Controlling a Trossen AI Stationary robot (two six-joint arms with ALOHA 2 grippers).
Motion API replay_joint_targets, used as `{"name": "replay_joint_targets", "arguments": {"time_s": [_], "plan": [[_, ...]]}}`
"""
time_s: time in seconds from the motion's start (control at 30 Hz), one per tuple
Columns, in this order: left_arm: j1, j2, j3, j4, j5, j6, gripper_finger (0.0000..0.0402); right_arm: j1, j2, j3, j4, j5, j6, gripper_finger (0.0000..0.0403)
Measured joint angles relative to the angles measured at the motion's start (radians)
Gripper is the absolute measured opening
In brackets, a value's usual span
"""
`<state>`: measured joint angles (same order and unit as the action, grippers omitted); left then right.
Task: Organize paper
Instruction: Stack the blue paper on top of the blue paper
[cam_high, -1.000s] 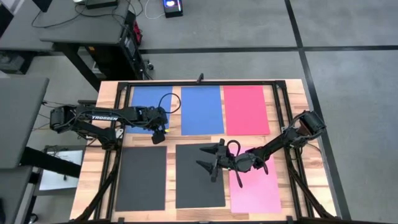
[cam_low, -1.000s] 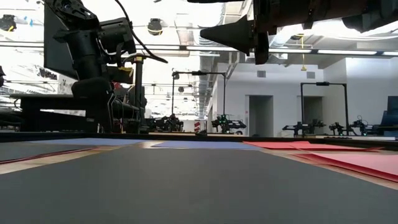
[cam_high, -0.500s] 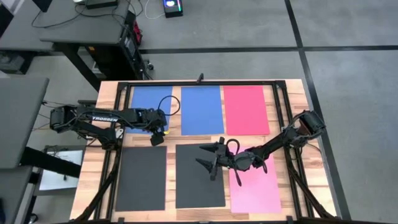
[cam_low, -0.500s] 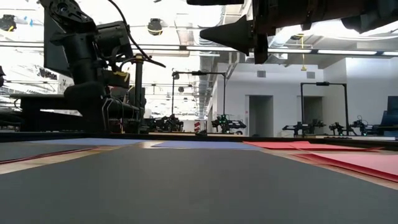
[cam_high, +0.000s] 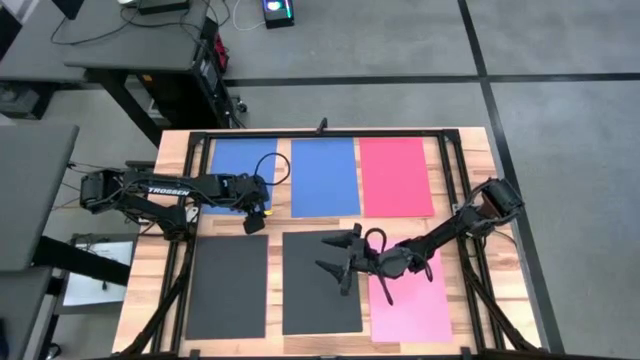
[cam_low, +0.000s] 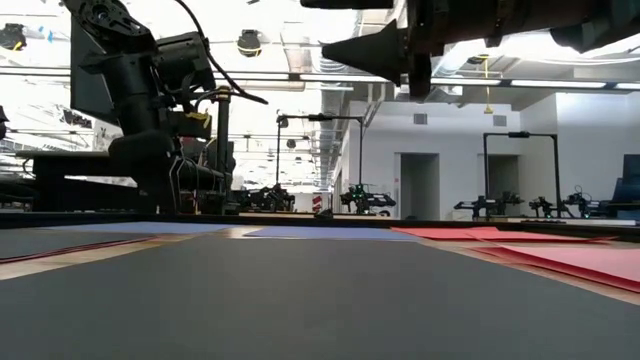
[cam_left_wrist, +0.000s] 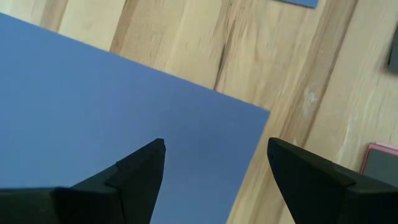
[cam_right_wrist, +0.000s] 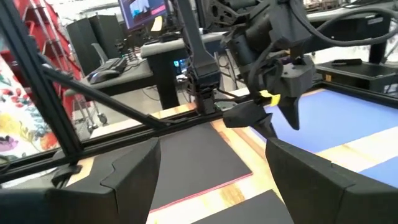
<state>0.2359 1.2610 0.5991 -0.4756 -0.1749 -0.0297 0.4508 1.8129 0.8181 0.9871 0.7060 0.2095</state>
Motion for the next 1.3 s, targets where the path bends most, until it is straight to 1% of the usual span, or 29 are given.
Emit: {"name": "replay_joint_targets", "arguments": {"time_s": [0.27,0.53,0.67,0.73,0.97,1.3], "plan": [[0.000,0.000,0.000,-0.003,0.000,-0.007,0.0265,-0.010,0.000,0.000,0.014,0.000,0.000,0.0279],[0.000,0.000,0.000,-0.002,0.000,0.025,0.0265,-0.036,0.000,0.000,0.015,0.001,0.000,0.0279],[-0.001,0.000,-0.001,0.007,0.026,0.044,0.0265,-0.036,0.000,0.000,0.017,0.003,0.000,0.0279],[-0.006,-0.001,-0.017,0.038,0.045,0.057,0.0265,-0.038,0.000,0.000,0.017,0.002,0.000,0.0279],[-0.013,-0.001,-0.073,0.076,0.050,0.044,0.0265,-0.041,0.000,0.000,0.024,0.003,0.000,0.0279],[-0.013,-0.001,-0.080,0.102,0.050,0.024,0.0265,-0.040,0.000,0.000,0.053,0.001,0.000,0.0279]]}}
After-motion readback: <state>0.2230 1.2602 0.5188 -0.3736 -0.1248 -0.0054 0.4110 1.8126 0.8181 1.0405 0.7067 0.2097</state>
